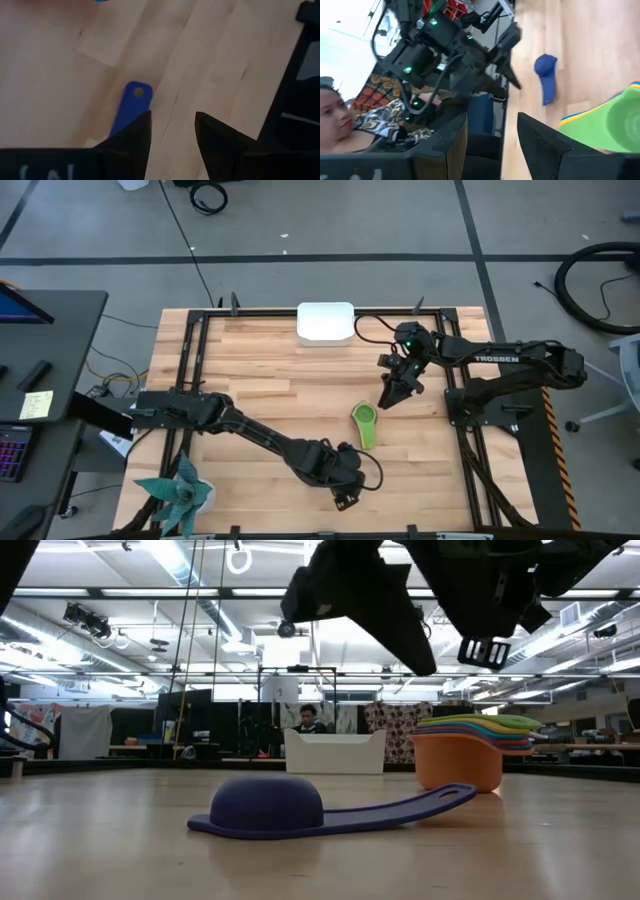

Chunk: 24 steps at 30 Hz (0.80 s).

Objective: Nest measuring cups in basket
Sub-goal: Stack the dark blue measuring cup on top of the green measuring cup

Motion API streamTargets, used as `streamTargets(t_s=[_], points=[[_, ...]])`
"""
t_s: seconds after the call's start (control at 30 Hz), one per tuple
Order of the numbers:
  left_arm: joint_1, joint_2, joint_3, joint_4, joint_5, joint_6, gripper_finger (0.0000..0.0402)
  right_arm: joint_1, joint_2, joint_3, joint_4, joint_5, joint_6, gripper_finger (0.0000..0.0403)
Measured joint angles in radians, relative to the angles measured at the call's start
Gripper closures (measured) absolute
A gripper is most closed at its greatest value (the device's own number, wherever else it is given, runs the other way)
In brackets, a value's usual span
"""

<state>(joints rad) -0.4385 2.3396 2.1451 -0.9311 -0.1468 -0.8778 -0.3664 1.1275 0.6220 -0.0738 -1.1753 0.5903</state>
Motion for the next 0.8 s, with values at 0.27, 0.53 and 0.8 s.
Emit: streamTargets(t_s=[0.27,0.53,0.8], points=[[0.011,0.044,0.001,0.013,-0.005,0.087,0.0246,0.000,0.000,0.000,0.018,-0.038,0.054,0.0226],[0.034,0.069,-0.003,0.025,-0.030,0.131,0.0246,-0.001,-0.002,0.000,0.057,-0.072,0.115,0.0226],[0.061,0.103,-0.003,0.025,-0.005,0.117,0.0246,-0.003,-0.002,0.000,0.101,-0.081,0.196,0.0226]])
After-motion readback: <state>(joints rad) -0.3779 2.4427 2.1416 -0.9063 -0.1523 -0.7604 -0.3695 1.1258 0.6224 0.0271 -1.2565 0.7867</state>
